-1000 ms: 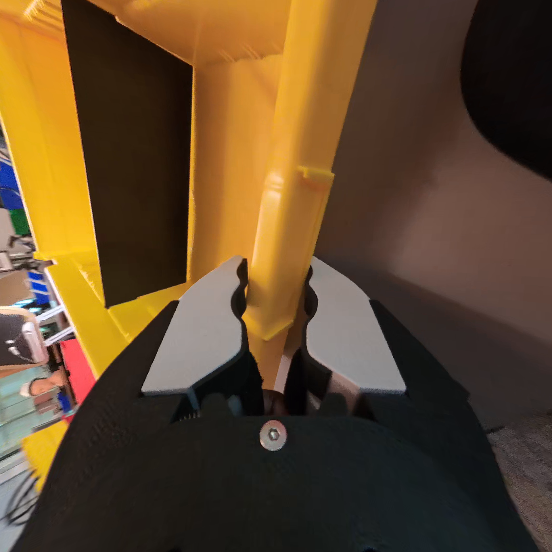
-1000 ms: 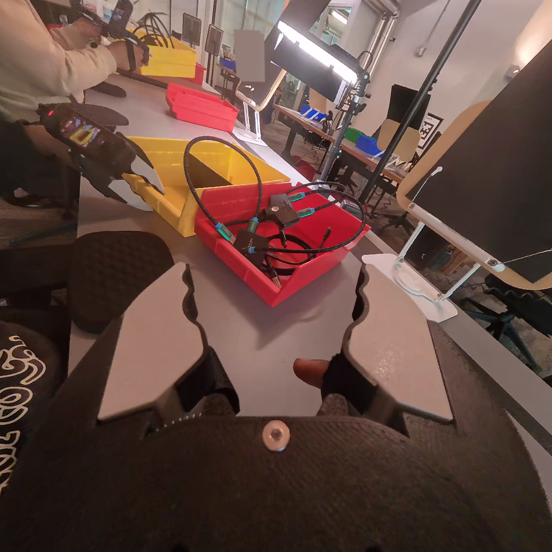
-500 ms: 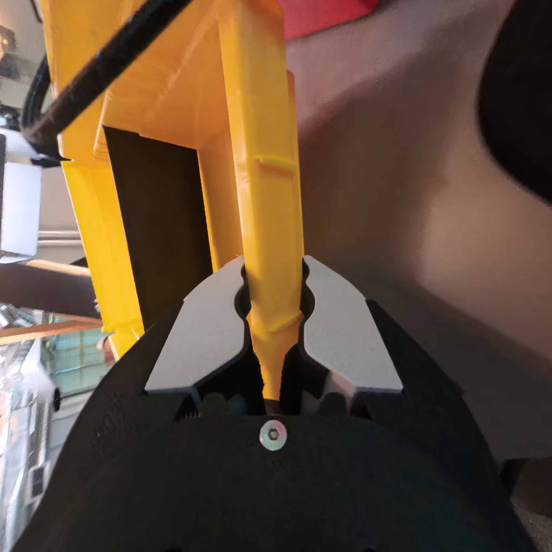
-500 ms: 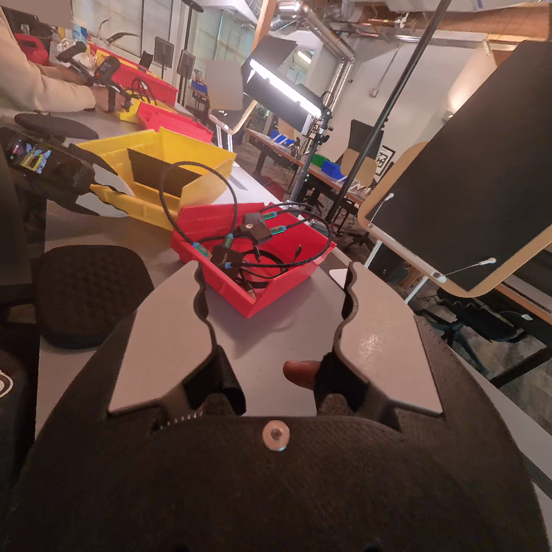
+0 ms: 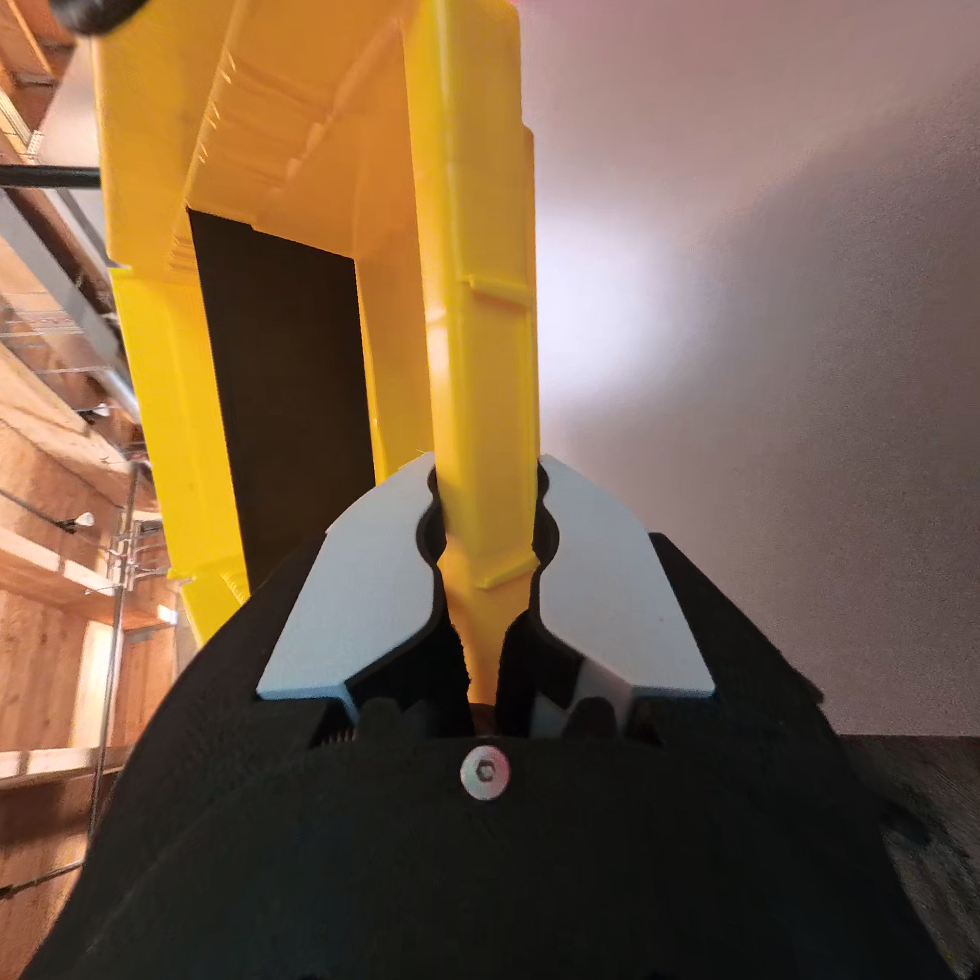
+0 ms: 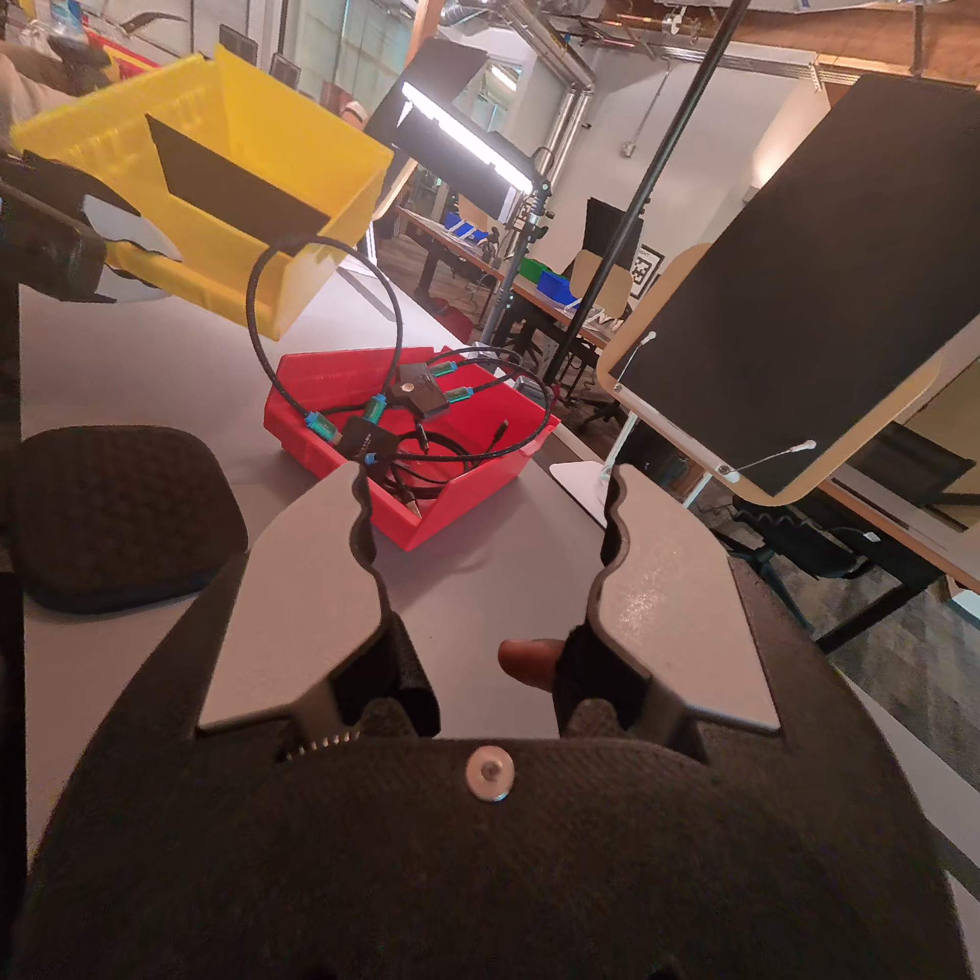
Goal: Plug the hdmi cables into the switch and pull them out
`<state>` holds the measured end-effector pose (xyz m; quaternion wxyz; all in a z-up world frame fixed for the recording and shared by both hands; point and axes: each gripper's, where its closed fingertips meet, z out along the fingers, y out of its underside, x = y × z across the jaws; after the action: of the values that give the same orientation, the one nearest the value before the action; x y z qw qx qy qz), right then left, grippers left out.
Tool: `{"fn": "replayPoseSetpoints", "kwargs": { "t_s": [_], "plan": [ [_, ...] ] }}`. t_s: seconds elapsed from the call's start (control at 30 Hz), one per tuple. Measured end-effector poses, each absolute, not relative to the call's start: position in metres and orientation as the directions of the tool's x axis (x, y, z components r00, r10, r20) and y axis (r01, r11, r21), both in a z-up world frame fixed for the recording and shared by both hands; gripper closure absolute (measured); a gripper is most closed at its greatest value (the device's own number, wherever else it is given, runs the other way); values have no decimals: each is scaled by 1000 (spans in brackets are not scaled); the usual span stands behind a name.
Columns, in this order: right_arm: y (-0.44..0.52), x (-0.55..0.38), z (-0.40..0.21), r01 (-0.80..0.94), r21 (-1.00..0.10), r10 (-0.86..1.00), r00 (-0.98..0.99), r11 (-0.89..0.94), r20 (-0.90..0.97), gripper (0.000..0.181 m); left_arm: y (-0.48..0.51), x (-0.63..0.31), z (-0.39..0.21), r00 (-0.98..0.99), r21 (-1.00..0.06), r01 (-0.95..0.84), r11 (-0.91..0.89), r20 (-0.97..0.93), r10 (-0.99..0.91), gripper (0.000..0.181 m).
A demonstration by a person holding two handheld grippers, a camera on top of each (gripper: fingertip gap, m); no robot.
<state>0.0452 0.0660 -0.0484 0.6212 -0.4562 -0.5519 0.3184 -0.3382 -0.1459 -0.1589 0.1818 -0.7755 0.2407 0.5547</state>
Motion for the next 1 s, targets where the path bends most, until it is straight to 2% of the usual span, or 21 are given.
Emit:
{"fn": "replayPoseSetpoints", "kwargs": {
  "t_s": [0.53,0.83,1.0],
  "plan": [
    [75,83,-18,44,-924,884,280,379,375,100,-95,-289,-21,18,31,-673,-739,-998,-58,152],
    [81,115,-1,42,-921,852,366,387,374,101,-22,-211,25,0,2,-835,-551,-1000,-3,152],
    [88,142,8,46,-923,827,429,381,363,103,30,-147,18,53,-38,-918,-394,-998,-27,152]
  ]
}}
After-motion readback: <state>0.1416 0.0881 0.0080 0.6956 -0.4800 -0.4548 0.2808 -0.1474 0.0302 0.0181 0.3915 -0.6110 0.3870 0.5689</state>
